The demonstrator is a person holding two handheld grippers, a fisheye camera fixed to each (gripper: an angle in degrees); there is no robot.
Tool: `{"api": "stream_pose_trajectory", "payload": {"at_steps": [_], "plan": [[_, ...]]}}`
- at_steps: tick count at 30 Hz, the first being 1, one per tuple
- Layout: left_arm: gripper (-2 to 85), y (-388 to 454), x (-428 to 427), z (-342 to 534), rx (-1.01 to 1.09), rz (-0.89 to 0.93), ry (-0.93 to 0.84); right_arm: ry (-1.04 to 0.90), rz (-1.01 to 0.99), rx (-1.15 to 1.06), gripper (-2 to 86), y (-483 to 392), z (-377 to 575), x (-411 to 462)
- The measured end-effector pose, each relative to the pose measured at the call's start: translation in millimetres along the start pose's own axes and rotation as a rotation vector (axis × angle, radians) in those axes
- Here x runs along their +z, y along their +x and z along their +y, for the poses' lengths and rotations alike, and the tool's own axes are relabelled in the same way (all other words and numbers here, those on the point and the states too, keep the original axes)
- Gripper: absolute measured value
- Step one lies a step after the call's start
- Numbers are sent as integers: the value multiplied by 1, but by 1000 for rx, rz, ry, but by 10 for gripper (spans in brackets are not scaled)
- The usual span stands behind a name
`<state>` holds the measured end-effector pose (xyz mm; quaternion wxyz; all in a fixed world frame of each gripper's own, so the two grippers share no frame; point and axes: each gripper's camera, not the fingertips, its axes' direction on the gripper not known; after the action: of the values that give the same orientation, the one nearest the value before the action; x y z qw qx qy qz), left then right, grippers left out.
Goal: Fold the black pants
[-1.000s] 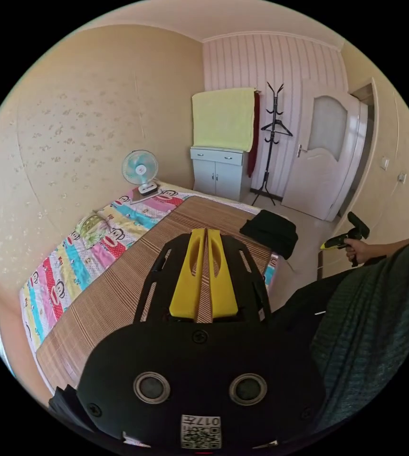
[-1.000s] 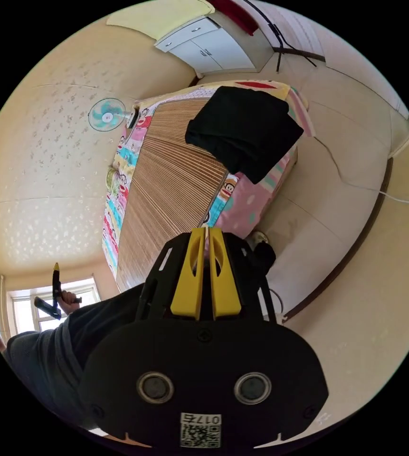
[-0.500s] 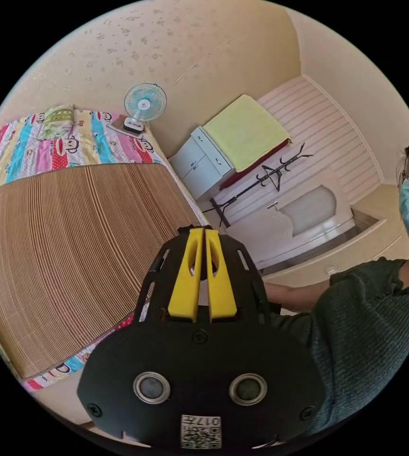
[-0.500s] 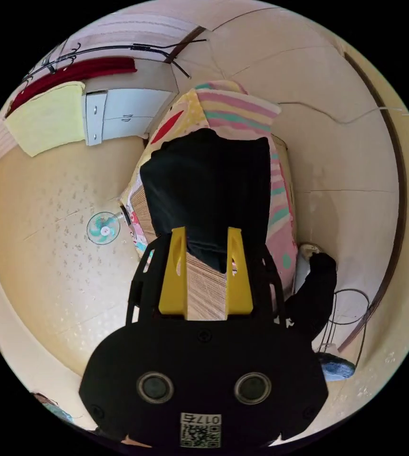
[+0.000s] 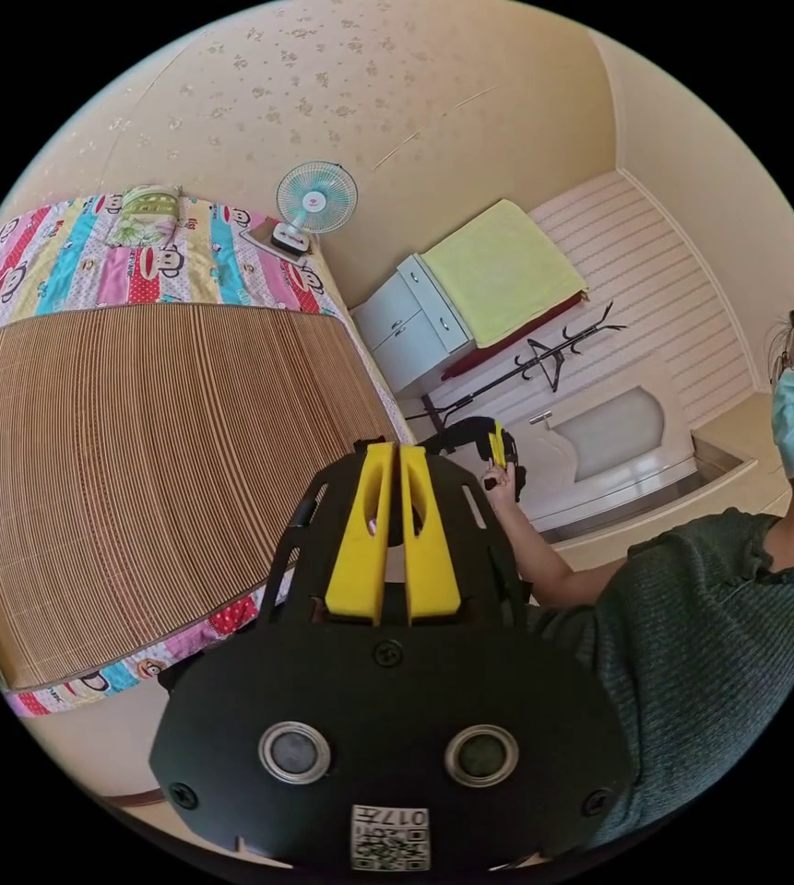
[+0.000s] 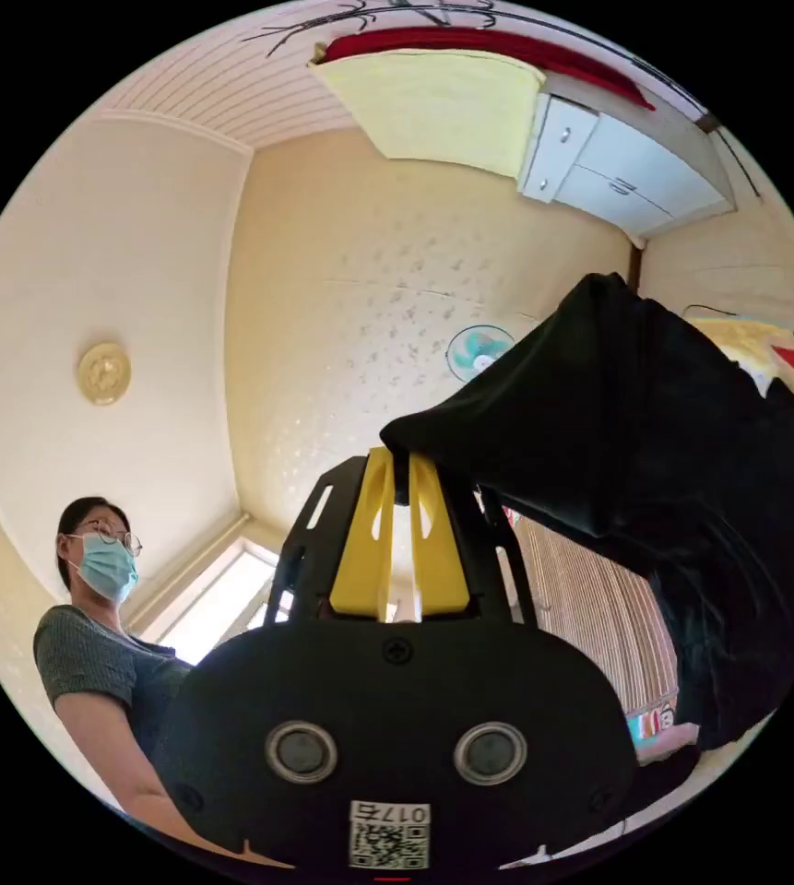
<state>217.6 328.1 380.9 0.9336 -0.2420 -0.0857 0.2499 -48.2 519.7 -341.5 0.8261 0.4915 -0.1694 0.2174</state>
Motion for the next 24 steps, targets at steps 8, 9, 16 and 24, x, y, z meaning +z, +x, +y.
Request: {"api": "stream_pose_trajectory", "payload": {"at_steps": [8,9,16,24], "plan": [[96,-9,-28,-33,-34,86,-20,-140,-130,-513,21,-234,45,85],[109,-14,-35,-37,-67,142,-11,-130,-168,-563,20,-265,59,94],[170,-56,-52,-46,-359,478,-7,-116,-253,-765,19,-412,161,171],[241,-141,-110,-31,-859,928,410,-281,-421,-860,20,-509,272,247]]}}
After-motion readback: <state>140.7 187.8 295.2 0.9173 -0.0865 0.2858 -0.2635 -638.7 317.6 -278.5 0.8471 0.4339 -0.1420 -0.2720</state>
